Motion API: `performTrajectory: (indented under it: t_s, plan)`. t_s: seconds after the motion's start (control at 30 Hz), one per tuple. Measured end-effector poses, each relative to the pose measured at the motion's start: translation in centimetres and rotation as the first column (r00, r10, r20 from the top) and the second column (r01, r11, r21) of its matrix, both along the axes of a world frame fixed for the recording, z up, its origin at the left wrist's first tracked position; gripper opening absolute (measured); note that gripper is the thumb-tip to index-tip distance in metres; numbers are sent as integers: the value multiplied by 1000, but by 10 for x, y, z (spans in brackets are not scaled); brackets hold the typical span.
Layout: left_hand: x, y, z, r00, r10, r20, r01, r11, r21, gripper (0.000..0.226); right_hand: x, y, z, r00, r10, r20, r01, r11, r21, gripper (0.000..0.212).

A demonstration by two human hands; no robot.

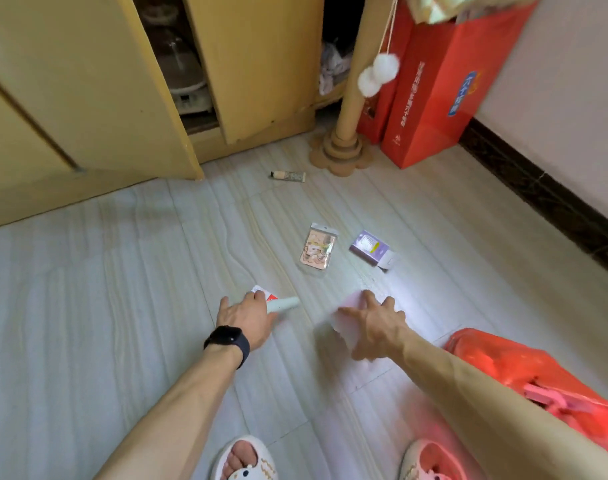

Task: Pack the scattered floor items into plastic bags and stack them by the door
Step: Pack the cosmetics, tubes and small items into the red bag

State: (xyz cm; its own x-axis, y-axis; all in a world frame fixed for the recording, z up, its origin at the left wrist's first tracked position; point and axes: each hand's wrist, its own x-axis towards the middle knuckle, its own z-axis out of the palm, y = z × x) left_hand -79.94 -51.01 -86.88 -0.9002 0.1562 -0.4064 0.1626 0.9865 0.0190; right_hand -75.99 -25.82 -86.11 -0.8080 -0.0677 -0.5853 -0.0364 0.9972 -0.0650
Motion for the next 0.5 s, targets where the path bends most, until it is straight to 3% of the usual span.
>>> performTrajectory:
  t_s: [0.13, 0.23, 0.37, 0.5]
  plan:
    - [-11, 36, 66, 987, -48, -151, 63, 994, 94, 38, 1, 42, 77, 986, 98, -135, -93, 995, 44, 90]
    - [-6, 77, 116, 960, -135, -247, 180, 969, 169, 39, 21, 77, 128, 970, 42, -240, -34, 999, 39, 91]
    - [19, 133, 174, 877, -300, -375, 406, 880, 246, 33, 79, 124, 174, 916, -267, -299, 216, 957, -191, 95]
    - [67, 192, 213, 737, -501, -454, 643, 726, 244, 36, 177, 177, 188, 697, -675, -241, 450, 674, -586, 85]
